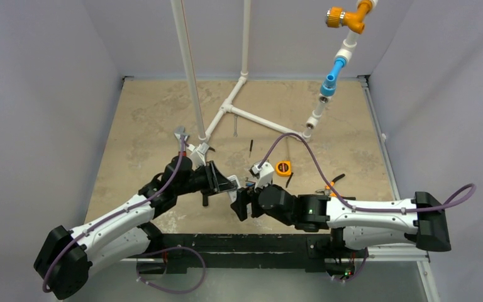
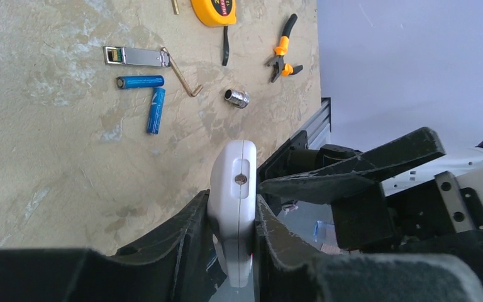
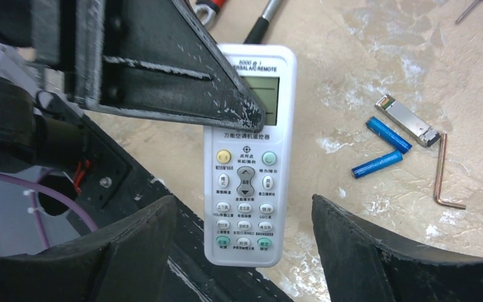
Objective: Load the batteries into the remote control
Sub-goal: Adjust the remote control.
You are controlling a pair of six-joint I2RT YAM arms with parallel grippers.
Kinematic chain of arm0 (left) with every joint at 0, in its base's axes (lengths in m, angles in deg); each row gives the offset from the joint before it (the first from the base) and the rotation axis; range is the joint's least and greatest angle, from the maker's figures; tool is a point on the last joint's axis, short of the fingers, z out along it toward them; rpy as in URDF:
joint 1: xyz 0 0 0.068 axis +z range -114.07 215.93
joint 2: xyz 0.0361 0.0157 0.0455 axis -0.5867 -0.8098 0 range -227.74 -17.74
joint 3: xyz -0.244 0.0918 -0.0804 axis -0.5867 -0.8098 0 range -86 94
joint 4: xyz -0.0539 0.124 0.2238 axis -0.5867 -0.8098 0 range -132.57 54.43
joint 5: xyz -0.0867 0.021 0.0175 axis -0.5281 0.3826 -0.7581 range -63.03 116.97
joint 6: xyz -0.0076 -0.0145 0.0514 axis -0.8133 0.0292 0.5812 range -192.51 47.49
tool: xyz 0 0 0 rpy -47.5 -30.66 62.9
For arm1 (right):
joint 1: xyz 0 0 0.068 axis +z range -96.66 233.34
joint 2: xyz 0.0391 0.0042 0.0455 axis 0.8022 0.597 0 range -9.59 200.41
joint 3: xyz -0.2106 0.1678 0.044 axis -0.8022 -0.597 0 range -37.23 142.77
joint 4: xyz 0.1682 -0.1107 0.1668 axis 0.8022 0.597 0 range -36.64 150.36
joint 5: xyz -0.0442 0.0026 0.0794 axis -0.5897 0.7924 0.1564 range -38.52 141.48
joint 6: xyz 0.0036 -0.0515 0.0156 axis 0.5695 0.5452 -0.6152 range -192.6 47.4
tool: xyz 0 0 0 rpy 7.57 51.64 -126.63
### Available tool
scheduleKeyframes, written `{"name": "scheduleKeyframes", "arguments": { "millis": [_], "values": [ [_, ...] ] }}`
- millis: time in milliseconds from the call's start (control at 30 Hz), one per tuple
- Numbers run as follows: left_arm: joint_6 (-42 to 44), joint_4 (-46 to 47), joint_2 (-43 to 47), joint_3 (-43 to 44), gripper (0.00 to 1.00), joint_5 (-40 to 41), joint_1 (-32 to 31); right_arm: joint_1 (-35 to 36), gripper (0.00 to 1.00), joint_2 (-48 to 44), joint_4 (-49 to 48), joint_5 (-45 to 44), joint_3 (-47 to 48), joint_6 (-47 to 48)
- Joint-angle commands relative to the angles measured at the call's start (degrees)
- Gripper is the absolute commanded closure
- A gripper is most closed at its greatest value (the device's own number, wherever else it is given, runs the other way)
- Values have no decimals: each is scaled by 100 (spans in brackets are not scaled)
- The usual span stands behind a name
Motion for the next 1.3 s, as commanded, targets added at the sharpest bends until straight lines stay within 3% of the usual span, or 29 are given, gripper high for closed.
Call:
{"name": "scheduleKeyframes", "arguments": {
  "millis": [0,133,300,600,933,1267],
  "values": [
    [66,260,200,-20,100,12,-18,20,21,-533,-154,-118,-116,-42],
    [83,636,277,-105,100,-206,-18,29,12,-1057,-459,-137,-558,-215],
    [-44,1840,280,-340,100,-854,-18,-97,9,-1961,-1224,27,-1364,-408],
    [-213,2549,414,-523,100,-1085,-18,-1417,13,-3134,-2875,2255,-2741,-870],
    [-244,2680,340,-517,100,-1012,-18,-1465,22,-2146,-4102,3420,-2699,-730],
    [-191,2797,523,-581,100,-1035,-18,-1464,40,-1741,-4900,3536,-2812,-783]
  ]
}}
